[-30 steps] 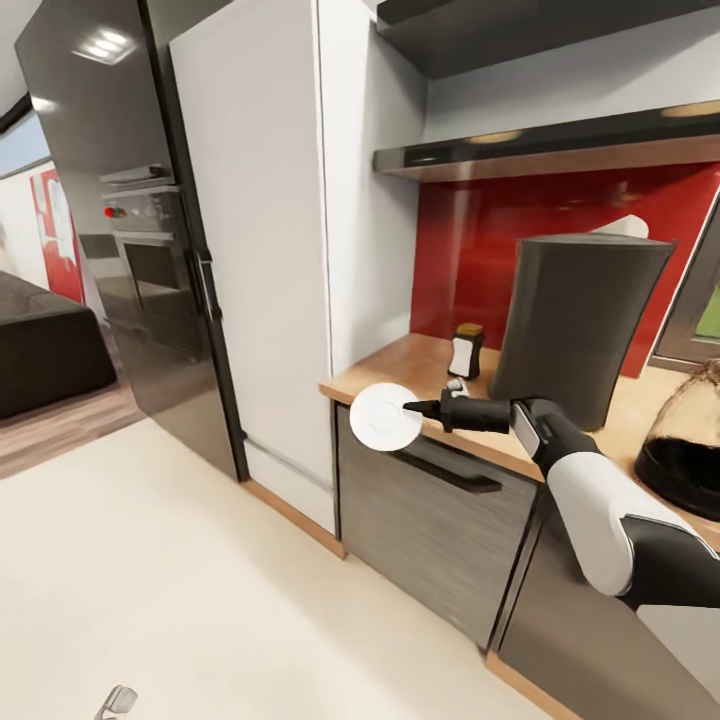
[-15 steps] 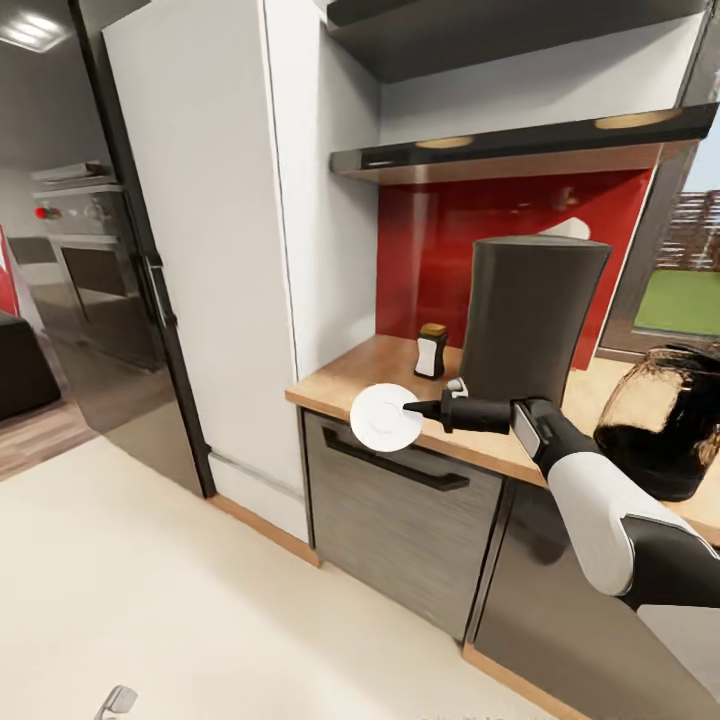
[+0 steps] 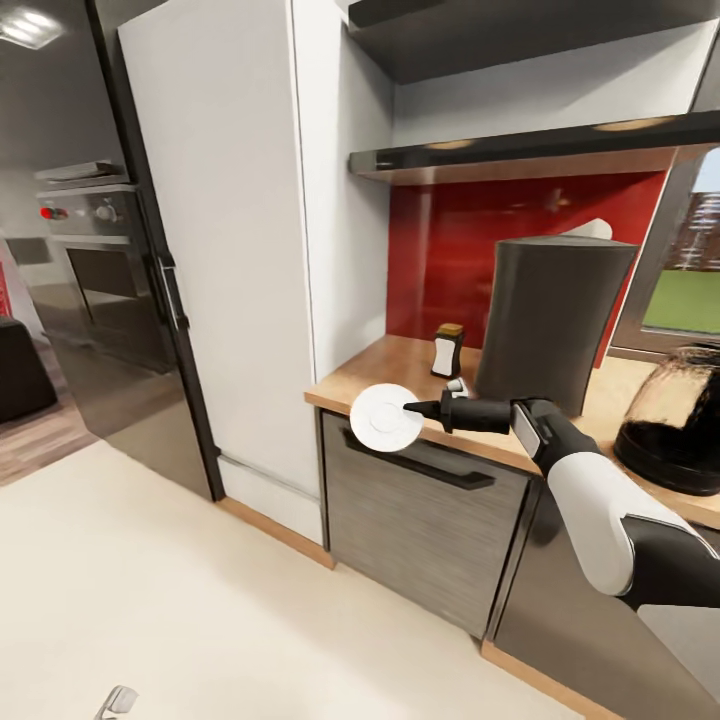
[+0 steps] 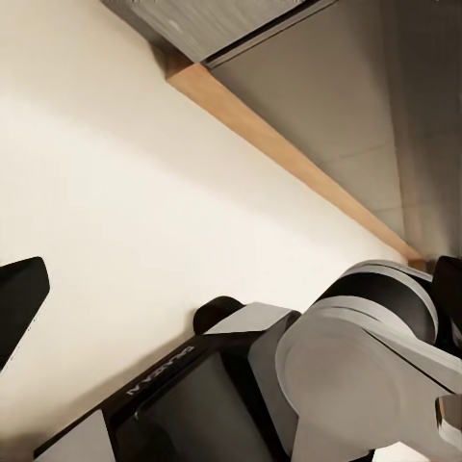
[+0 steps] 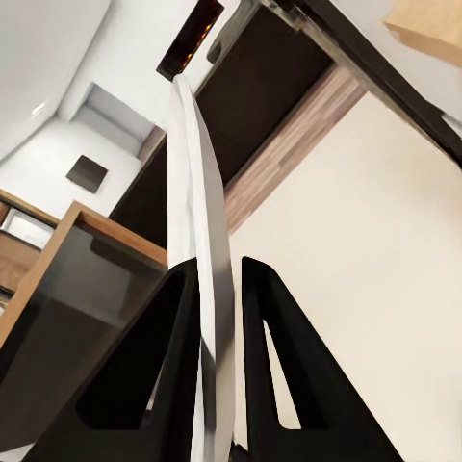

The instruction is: Set up a coffee station on the kitchen countertop: keep the coffee maker on the countertop, move the bottle of coffee from the kitchen shelf to the counter next to the coffee maker, place a paper coffee filter on top of the coffee maker, put the saucer next to the coffee maker with the coffee cup on the saucer, and place the electric kettle next to the coffee maker.

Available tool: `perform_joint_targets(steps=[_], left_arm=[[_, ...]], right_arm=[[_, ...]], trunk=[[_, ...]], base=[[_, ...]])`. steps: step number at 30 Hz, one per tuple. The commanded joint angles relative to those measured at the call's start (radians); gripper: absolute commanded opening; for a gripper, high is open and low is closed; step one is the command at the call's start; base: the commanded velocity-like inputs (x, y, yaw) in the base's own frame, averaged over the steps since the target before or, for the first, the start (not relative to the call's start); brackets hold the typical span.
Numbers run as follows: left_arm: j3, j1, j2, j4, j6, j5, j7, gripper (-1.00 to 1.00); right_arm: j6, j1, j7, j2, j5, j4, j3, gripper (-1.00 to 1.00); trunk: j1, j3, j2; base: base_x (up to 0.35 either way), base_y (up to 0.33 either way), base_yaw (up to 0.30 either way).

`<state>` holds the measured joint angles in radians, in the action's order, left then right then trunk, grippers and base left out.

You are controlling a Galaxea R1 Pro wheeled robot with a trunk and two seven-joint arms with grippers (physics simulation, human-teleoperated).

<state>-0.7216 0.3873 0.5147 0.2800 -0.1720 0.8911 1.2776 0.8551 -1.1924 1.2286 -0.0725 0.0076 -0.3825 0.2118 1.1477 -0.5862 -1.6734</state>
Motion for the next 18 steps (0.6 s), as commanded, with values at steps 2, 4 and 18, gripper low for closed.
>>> perform_joint_targets(steps=[2,4,18], left_arm=[[-0.007,0.001,0.001,0.001,-0.011,0.009,0.002,1.0],[-0.007,0.001,0.001,0.001,-0.011,0.009,0.002,1.0],[-0.006,0.001,0.001,0.001,-0.011,0.009,0.002,1.0]], right_arm=[[0.012,-0.001,0.004,0.0,-0.001,0.001,0.004,-1.0],[0.013,-0.001,0.004,0.0,0.0,0.001,0.004,-1.0],[0.015,-0.001,0.005,0.0,0.0,0.001,0.004,-1.0]], trunk=[[0.0,-0.001,-0.001],[0.0,-0.001,-0.001],[0.0,-0.001,-0.001]], base=[[0.0,0.199,-0.001],[0.0,0.073,0.0],[0.0,0.009,-0.183]])
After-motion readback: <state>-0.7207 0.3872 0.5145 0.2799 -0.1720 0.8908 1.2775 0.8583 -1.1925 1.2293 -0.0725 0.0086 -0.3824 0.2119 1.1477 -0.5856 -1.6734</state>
